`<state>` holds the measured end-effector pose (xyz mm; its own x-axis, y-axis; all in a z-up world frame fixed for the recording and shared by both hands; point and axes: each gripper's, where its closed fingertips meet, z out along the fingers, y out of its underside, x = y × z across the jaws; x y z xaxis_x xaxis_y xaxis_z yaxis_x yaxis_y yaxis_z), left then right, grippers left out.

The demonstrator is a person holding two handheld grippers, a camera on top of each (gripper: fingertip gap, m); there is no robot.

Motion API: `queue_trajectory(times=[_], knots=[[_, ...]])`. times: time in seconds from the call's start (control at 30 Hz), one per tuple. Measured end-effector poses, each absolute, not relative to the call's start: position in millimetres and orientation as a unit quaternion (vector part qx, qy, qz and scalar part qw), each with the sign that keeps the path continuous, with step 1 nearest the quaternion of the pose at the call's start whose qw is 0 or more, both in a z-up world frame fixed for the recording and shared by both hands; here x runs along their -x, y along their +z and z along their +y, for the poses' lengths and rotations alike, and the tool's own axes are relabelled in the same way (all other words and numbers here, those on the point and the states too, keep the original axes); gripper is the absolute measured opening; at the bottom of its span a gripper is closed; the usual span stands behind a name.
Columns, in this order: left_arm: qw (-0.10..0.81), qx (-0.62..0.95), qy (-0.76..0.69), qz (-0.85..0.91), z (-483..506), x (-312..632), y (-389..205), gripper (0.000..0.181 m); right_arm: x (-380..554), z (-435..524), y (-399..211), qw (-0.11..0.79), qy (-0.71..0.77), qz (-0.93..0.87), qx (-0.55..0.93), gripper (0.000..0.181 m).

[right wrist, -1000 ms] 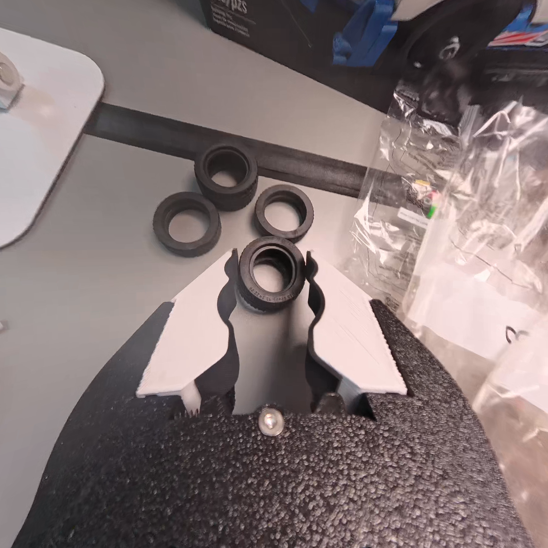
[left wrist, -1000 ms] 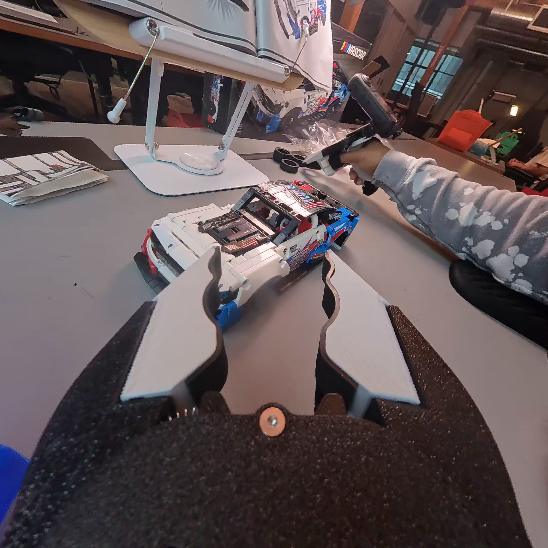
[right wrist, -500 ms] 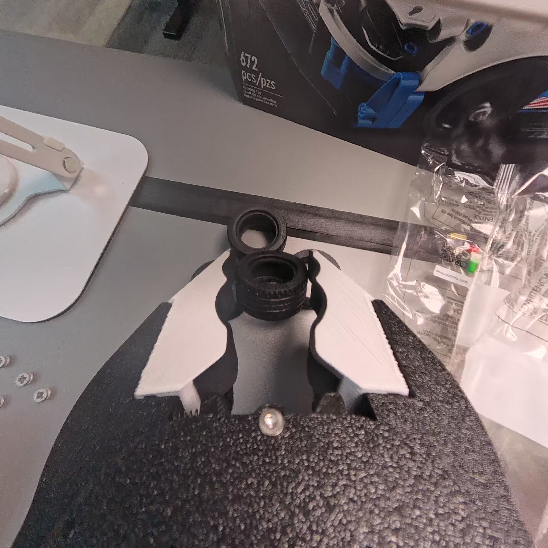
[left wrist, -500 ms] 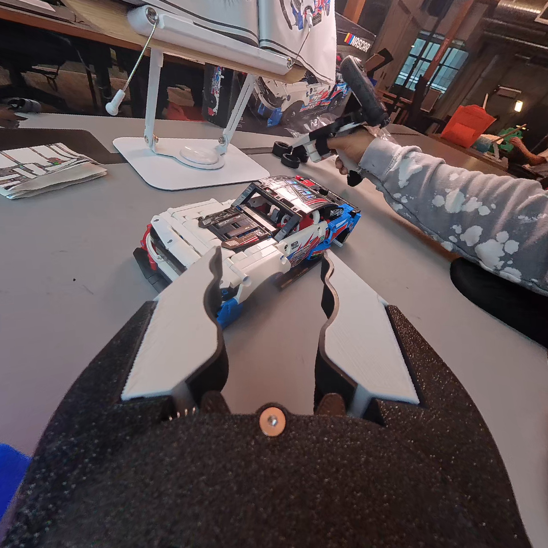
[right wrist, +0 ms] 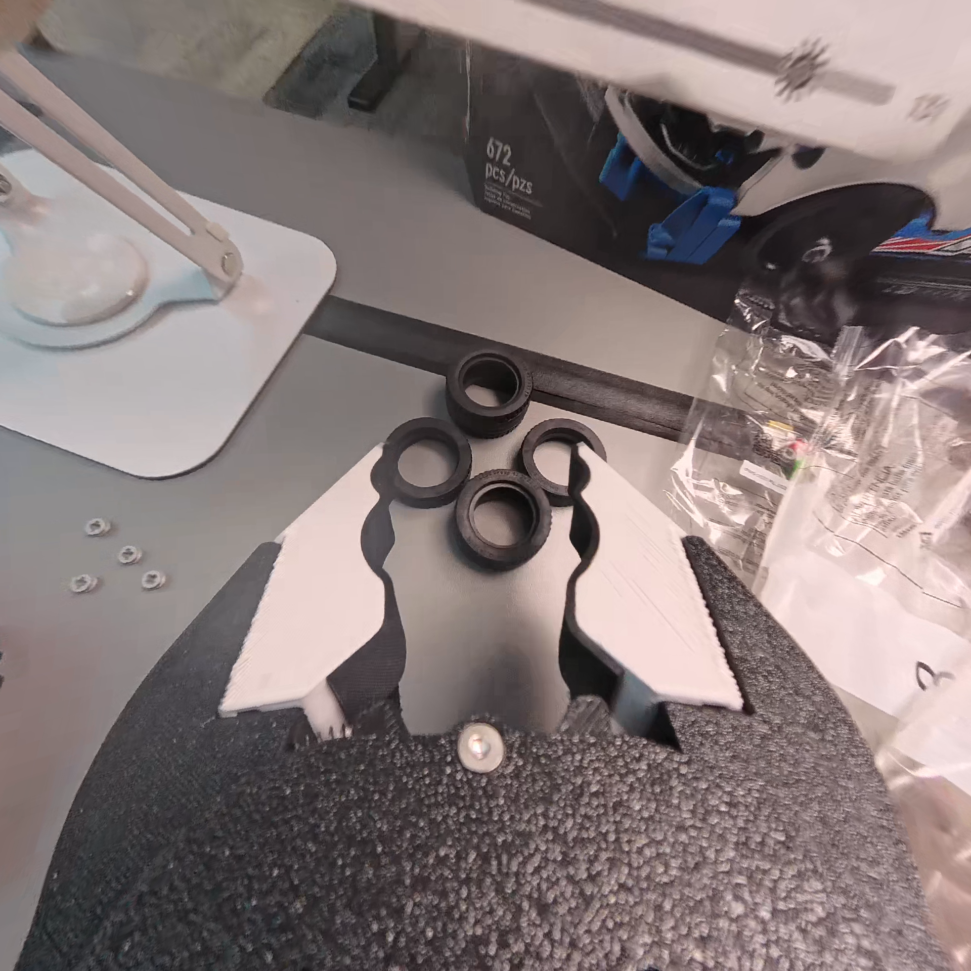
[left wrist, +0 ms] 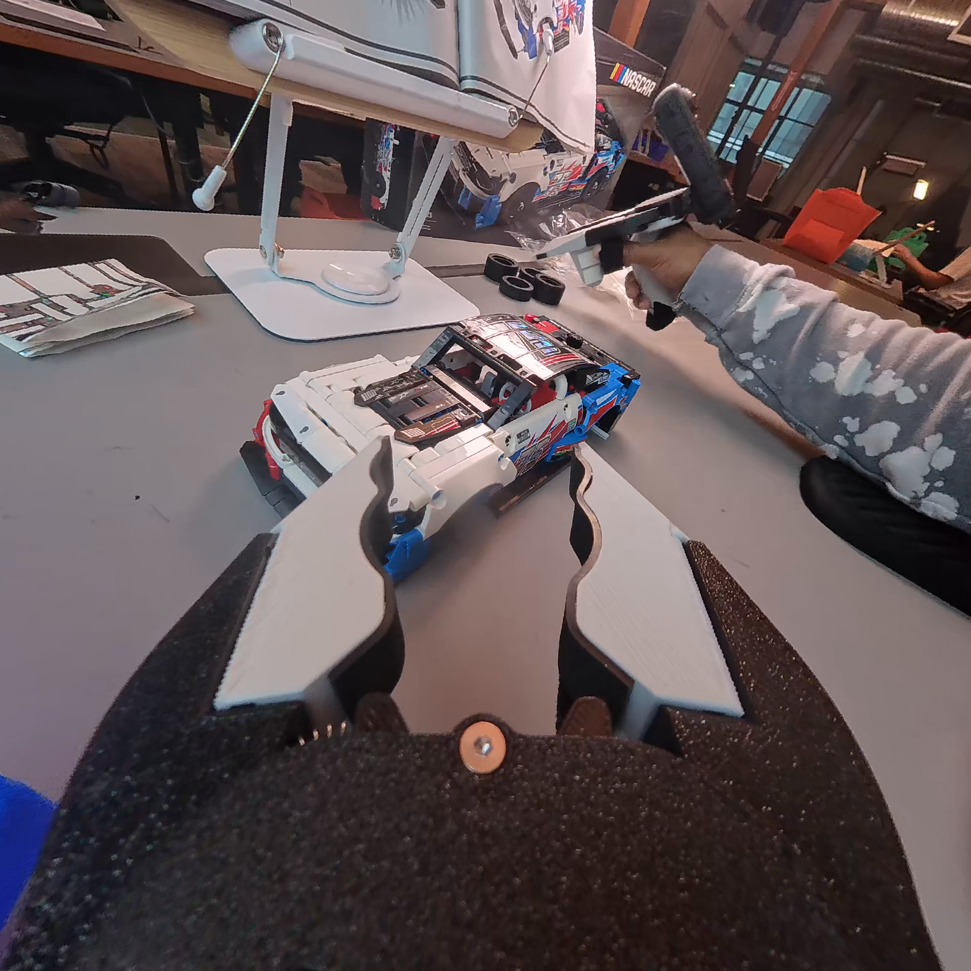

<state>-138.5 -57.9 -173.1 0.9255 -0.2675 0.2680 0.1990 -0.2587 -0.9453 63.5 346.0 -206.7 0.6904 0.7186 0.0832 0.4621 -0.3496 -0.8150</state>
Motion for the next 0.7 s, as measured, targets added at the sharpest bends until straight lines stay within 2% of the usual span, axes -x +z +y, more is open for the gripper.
queue_trajectory(times=[0.2,0.43,0.57,0.7], knots=[[0.619,0.767,-0.167,0.039,-57.2,137.9,-170.3,0.073,-86.8,311.4,-213.9,0.393,0.139,-0.393,0.82,0.053],[0.63,0.764,-0.126,0.058,-59.1,135.9,-164.7,0.075,-82.1,317.4,-238.9,0.389,0.127,-0.401,0.819,0.021],[0.644,0.755,-0.114,0.056,-61.5,136.4,-157.5,0.068,-68.4,304.9,-221.0,0.402,0.179,-0.396,0.806,0.027],[0.657,0.745,-0.108,0.047,-60.9,141.2,-153.6,0.051,-48.5,272.5,-166.4,0.484,0.23,-0.421,0.732,0.039]])
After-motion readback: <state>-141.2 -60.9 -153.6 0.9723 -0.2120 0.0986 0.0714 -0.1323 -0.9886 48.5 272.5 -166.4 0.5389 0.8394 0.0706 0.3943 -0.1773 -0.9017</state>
